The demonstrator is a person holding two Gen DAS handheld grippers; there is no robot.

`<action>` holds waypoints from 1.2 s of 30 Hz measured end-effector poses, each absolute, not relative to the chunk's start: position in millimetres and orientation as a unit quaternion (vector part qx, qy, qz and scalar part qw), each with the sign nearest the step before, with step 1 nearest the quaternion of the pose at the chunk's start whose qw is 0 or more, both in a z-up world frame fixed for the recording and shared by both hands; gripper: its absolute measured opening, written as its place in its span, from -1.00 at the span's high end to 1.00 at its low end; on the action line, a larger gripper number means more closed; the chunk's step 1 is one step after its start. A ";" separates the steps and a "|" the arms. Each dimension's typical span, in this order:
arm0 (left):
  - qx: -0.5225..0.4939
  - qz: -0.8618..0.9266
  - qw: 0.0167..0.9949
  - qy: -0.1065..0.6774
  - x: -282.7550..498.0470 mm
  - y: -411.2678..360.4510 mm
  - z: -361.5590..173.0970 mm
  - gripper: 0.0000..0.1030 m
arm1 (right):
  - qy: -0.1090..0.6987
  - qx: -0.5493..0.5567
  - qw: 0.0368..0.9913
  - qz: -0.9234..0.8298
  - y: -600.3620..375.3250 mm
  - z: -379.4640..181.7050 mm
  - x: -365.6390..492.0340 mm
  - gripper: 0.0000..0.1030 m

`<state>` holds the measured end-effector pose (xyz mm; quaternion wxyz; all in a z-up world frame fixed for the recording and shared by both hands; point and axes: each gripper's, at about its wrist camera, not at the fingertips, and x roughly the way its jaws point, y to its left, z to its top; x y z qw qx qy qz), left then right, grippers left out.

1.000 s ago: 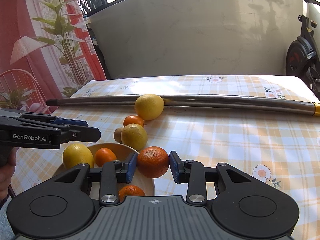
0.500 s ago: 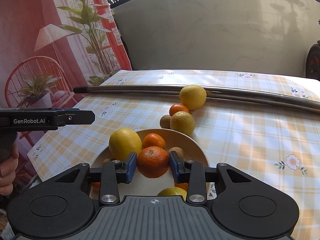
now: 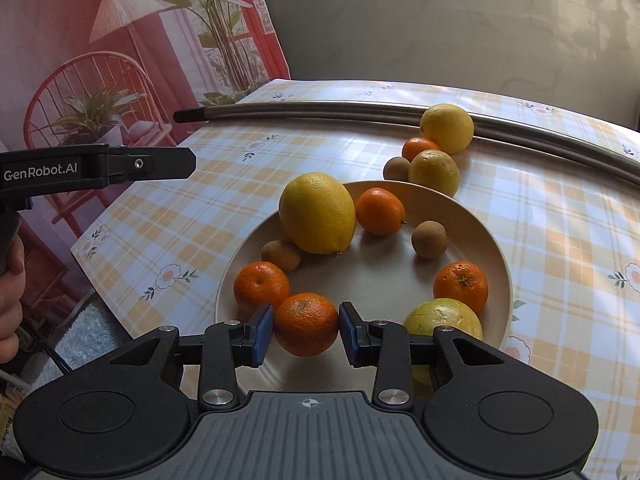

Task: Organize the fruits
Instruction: 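Lower both mandarins onto the white plate and open both tools, then withdraw both open tools from the plate toward the fruit pile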

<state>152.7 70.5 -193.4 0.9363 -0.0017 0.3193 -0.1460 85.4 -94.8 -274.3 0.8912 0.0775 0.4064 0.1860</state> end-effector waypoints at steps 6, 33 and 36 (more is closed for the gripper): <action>-0.007 -0.148 0.936 0.321 150.4 72.4 -195.1 0.06 | 0.419 0.068 0.885 0.192 -92.3 -279.1 90.0 0.36; -0.007 -0.154 0.928 0.339 154.1 66.2 -198.5 0.06 | 0.425 0.054 0.868 0.250 -84.1 -278.3 92.9 0.23; -0.010 -0.152 0.928 0.341 154.8 67.4 -198.9 0.06 | 0.412 0.056 0.874 0.253 -90.4 -271.9 92.6 0.17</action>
